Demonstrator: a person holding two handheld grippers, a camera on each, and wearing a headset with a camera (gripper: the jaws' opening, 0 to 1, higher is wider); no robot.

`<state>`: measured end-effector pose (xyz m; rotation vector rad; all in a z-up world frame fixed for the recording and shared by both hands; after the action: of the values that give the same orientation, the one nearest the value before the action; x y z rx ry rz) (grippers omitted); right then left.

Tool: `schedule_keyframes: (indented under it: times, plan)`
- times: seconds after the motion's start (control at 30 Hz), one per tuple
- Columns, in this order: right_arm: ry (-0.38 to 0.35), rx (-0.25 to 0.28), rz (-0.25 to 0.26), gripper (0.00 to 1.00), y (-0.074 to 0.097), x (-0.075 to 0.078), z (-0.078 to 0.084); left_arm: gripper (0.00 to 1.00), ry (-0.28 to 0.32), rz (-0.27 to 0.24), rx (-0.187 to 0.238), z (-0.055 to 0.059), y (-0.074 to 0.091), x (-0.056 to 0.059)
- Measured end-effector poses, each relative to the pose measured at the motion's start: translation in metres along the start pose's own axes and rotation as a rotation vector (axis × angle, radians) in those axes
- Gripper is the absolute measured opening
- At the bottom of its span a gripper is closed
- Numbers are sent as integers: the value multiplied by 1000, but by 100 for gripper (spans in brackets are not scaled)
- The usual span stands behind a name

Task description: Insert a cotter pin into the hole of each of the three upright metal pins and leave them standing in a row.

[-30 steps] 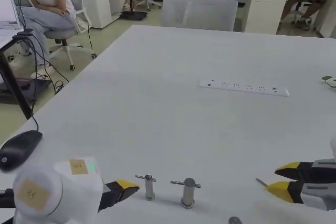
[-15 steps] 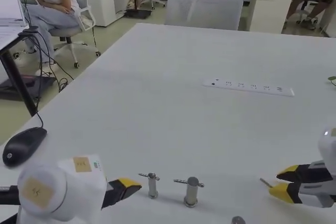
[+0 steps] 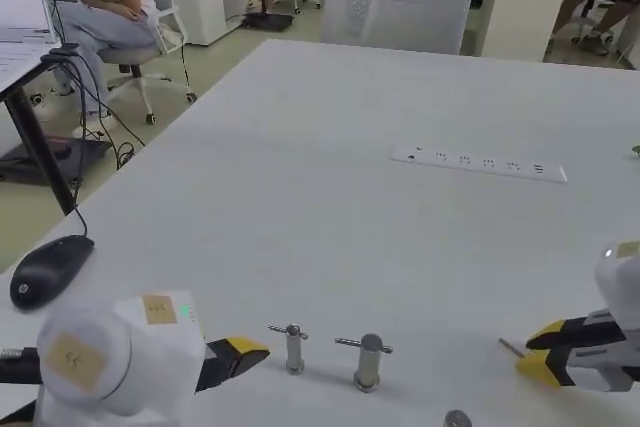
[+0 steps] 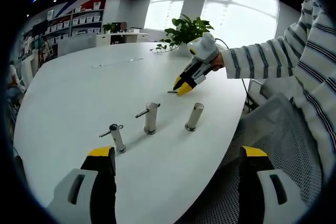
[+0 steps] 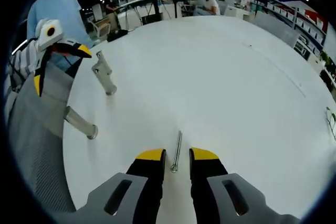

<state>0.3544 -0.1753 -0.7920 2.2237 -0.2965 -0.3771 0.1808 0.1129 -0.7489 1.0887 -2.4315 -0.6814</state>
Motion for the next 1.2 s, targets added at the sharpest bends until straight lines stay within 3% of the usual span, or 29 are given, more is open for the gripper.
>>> schedule_keyframes:
  times: [0.77, 1.2]
  plan:
    - [100, -130, 46, 8, -3, -10, -7, 96, 6, -2, -4, 4, 2, 1]
    - [164, -290, 16, 5, -7, -5, -20, 96, 2, -2, -7, 4, 2, 0]
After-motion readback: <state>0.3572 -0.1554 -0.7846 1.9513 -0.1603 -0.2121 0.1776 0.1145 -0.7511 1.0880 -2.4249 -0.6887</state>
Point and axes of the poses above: the centre of the closed fingertips' face, and the gripper's own axes: y roughly backward along the fingers, x roughly to its right, z roughly out of its underside, the point moved 9 cm from there along y, roughly backward along the fingers, and after that the axes turned 8 degrees about -z, right-handed, at the moved point
